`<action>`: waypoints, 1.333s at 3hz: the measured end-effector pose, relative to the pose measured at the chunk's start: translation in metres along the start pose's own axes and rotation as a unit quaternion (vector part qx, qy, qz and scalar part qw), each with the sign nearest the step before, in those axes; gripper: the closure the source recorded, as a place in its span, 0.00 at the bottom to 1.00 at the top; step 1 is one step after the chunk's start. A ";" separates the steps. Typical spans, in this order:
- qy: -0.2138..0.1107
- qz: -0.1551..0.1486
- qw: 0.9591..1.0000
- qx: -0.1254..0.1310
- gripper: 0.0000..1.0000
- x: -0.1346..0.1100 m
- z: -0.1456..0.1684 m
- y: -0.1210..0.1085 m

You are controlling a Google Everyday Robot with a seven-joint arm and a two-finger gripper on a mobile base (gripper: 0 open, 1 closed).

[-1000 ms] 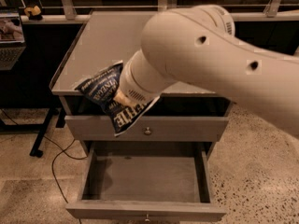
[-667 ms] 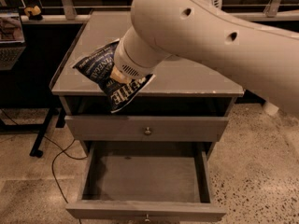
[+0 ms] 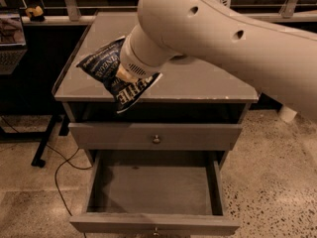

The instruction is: Pick blue chip bag from middle drawer and place on counter

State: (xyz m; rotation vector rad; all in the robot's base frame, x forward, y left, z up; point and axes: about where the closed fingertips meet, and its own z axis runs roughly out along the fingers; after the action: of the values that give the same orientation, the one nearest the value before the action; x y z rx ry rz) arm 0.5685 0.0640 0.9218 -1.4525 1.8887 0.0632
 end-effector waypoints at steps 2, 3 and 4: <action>0.005 -0.042 0.999 -0.007 1.00 -0.013 0.029 -0.059; 0.012 -0.052 0.998 -0.011 1.00 -0.018 0.043 -0.084; 0.008 -0.051 0.999 -0.008 0.81 -0.022 0.040 -0.088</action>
Offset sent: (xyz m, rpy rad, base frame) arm 0.1090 0.0062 0.0159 -0.0794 -0.0252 0.1065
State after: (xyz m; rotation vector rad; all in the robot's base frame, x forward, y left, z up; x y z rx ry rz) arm 0.6663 0.0686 0.9390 -1.5627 1.8271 0.0179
